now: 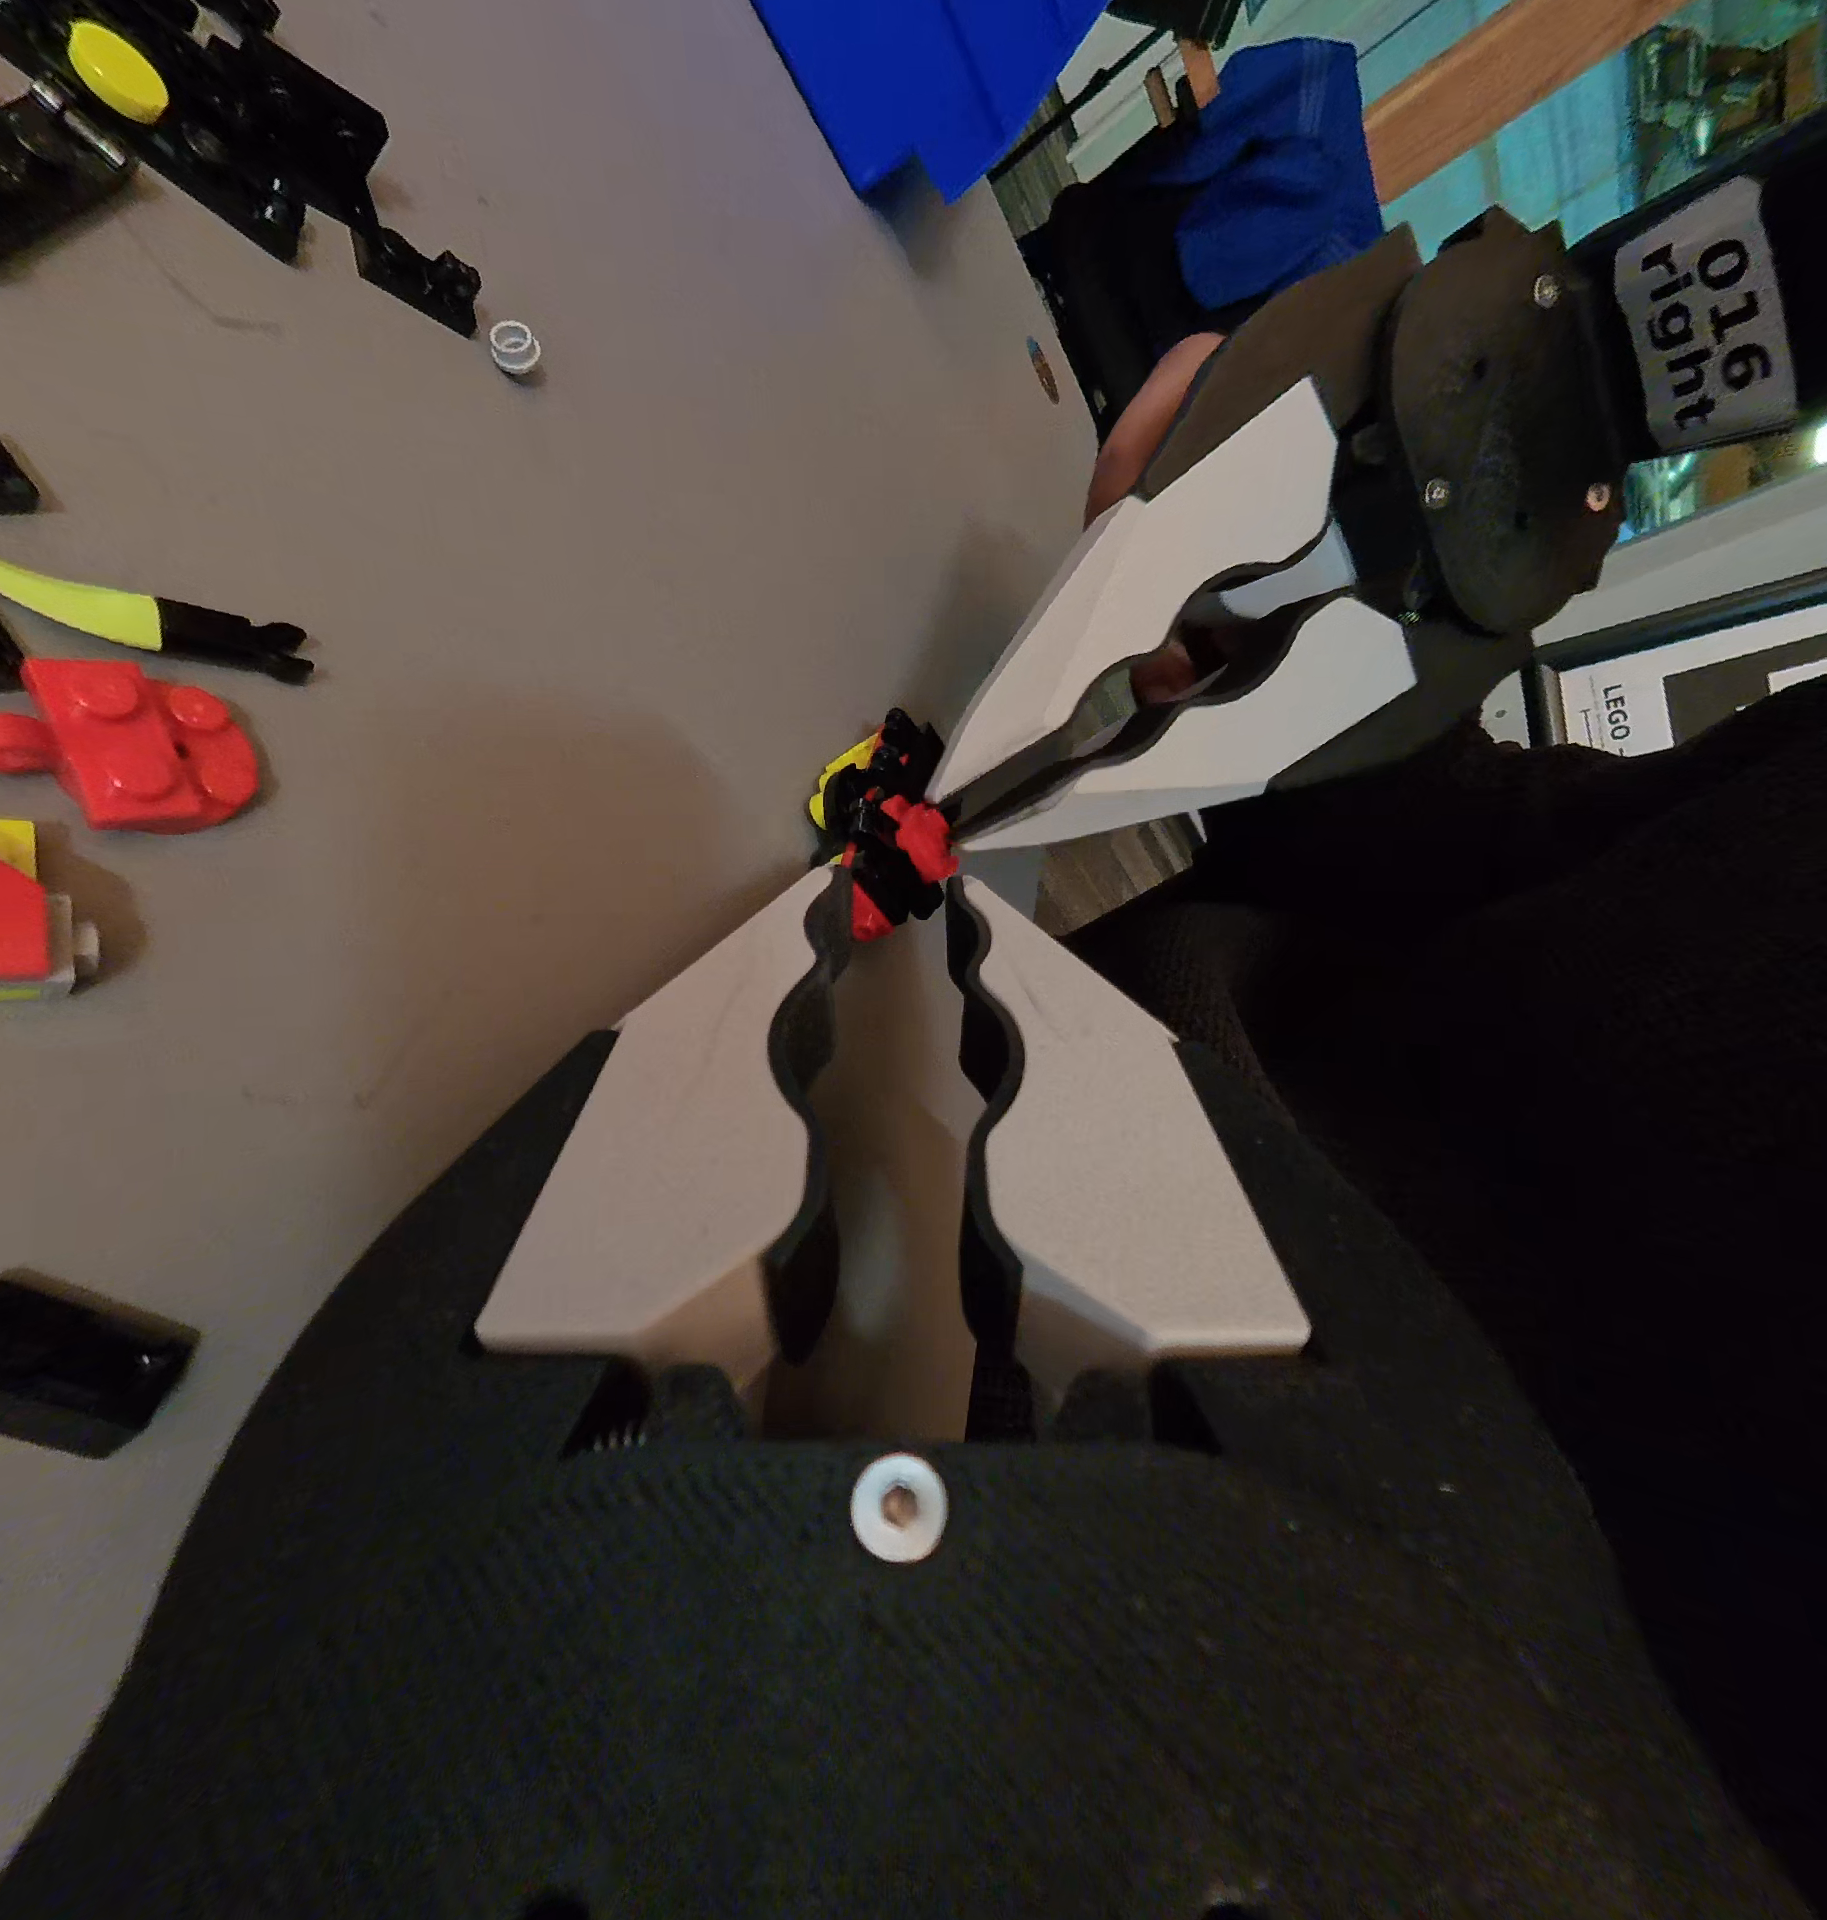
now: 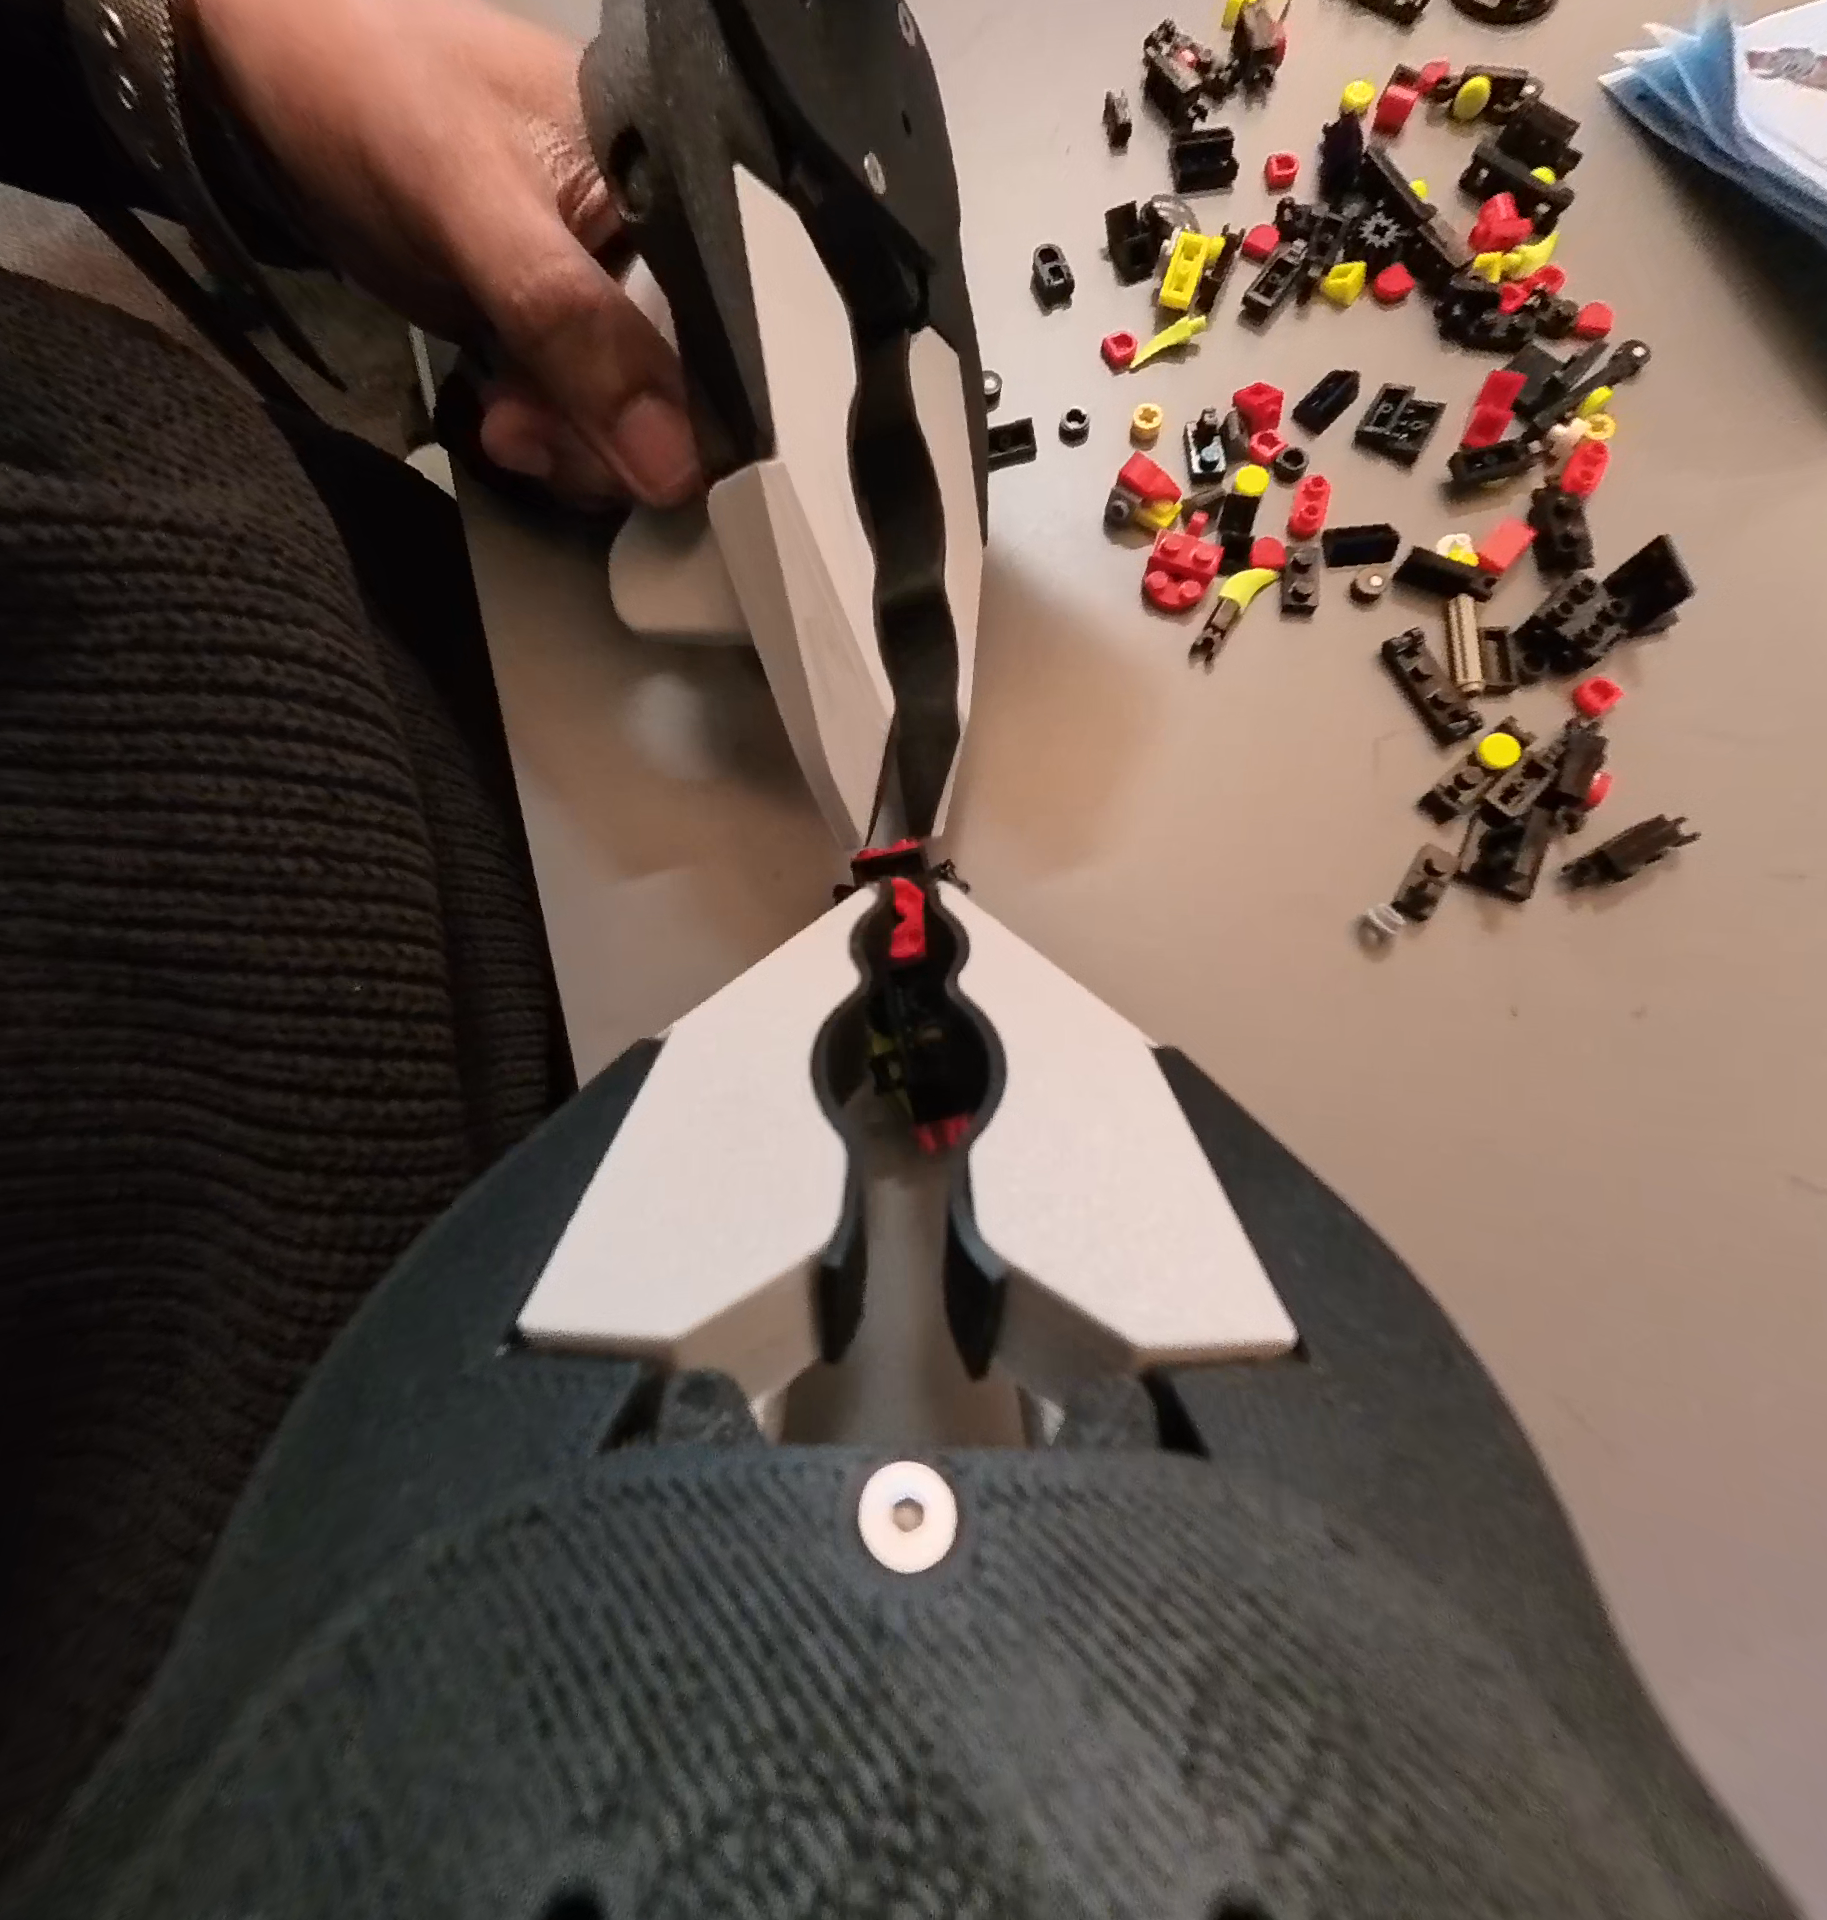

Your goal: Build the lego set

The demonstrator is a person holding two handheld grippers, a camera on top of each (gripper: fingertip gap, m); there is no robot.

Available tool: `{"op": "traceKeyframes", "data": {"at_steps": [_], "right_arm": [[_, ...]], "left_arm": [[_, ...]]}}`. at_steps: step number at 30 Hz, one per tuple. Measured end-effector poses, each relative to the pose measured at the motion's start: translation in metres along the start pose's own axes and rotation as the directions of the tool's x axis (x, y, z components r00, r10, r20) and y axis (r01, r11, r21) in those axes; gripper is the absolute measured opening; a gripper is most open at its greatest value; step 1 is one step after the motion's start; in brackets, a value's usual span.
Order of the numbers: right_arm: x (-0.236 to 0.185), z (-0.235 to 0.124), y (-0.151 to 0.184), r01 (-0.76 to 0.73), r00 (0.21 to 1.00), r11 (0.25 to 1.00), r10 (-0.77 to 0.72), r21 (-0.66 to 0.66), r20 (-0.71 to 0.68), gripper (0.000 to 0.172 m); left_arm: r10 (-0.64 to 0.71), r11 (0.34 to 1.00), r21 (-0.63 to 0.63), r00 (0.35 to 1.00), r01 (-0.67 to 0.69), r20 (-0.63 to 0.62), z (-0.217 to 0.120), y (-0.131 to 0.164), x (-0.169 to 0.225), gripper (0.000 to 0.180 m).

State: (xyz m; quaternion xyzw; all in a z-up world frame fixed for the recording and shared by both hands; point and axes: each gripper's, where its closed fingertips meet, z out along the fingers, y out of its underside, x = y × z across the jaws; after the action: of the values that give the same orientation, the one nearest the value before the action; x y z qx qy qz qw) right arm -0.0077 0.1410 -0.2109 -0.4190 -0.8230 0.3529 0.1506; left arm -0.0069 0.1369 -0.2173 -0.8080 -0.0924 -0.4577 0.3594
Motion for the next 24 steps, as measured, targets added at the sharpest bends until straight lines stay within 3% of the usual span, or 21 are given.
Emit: {"op": "traceKeyframes", "data": {"at_steps": [24], "right_arm": [[-0.0018,0.0002,-0.0002,-0.021,1.000,1.000,0.021,-0.021,0.002,0.010]], "left_arm": [[-0.003,1.000,-0.001,1.000,0.003,0.000,0.0000,0.0002,-0.0003,0.016]]}}
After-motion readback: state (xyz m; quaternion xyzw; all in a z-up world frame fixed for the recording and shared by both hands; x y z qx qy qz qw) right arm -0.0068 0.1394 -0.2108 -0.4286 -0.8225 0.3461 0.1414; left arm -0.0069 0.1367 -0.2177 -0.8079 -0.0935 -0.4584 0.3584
